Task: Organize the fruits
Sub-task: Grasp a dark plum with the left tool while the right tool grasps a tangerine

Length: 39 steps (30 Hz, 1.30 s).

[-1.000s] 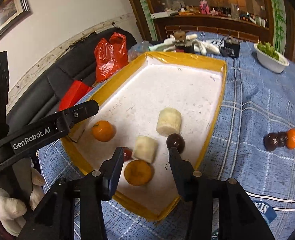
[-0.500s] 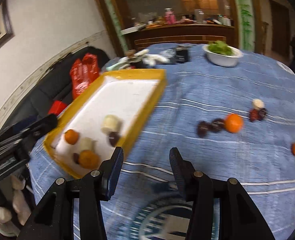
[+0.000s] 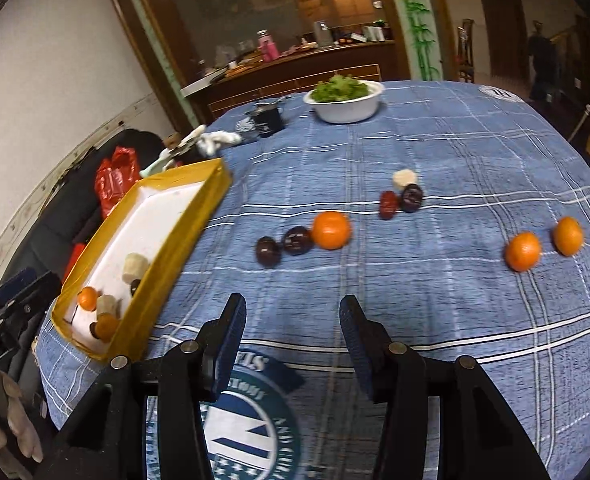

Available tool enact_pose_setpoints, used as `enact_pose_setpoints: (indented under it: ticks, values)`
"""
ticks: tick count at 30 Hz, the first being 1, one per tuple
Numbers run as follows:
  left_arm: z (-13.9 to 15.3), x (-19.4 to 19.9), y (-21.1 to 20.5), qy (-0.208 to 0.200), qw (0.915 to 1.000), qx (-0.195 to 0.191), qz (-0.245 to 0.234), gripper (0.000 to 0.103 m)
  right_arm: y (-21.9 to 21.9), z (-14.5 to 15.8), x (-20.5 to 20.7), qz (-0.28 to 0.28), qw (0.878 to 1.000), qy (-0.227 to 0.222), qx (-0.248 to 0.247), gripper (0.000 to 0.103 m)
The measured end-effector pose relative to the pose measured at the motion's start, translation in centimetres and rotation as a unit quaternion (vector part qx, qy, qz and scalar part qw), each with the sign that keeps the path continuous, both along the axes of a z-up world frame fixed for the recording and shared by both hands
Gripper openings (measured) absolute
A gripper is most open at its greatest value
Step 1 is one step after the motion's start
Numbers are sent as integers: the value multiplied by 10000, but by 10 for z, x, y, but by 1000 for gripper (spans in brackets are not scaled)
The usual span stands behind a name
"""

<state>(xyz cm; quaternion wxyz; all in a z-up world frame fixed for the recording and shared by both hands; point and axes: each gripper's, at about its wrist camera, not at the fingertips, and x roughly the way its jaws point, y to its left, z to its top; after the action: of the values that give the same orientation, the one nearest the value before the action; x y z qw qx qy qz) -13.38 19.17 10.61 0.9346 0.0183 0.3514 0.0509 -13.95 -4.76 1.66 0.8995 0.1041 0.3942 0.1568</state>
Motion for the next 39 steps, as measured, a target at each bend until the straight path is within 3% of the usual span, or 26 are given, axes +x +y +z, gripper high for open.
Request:
enact_pose_setpoints:
  ticks: [13, 22, 31, 39]
  values:
    - [-20, 20, -13, 358, 9992, -68, -175, 86, -35, -16, 15, -272, 9995, 188, 15, 53]
    - [-32, 37, -24, 538, 9971, -316, -433, 86, -51, -20, 53, -475, 9982, 372, -44, 53]
    - [-44, 65, -58, 817, 9909, -360, -1006, 86, -25, -32, 102, -218, 9960, 656, 562, 57]
    - [-57, 100, -82, 989, 9840, -436, -1417, 82, -4, -43, 116, -23, 9971, 653, 401, 57]
